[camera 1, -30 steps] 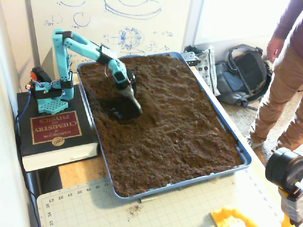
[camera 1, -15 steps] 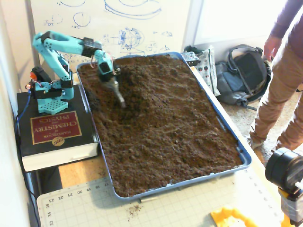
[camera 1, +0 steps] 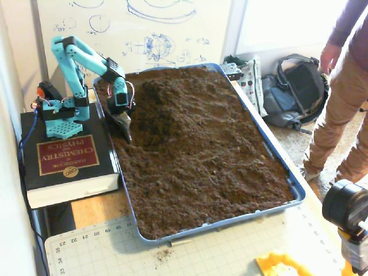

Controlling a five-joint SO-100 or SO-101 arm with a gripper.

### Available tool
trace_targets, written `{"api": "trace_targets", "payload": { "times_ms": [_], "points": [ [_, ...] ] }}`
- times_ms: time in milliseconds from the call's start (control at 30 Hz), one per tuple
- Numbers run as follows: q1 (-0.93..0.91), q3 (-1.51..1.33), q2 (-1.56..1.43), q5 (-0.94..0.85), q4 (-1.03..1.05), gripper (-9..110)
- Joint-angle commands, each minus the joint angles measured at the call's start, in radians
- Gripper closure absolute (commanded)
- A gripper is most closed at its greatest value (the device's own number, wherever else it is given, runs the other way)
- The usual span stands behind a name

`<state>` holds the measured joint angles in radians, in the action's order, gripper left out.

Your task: Build a berm.

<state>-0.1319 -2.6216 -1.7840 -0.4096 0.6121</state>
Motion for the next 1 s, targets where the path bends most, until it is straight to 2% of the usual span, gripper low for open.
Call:
{"api": "trace_targets", "payload": {
  "times_ms": [0, 200, 400, 867, 967],
  "points": [
    [-0.002, 0.140, 0.087, -0.012, -0.098, 101],
    [-0.002, 0.374, 0.264, -0.011, -0.160, 101],
    [0.008, 0.549, 0.304, -0.011, -0.160, 101],
    [-0.003, 0.699, 0.279, -0.006, -0.172, 101],
    [-0.003, 0.692, 0.222, 0.041, -0.167, 101]
  ]
}}
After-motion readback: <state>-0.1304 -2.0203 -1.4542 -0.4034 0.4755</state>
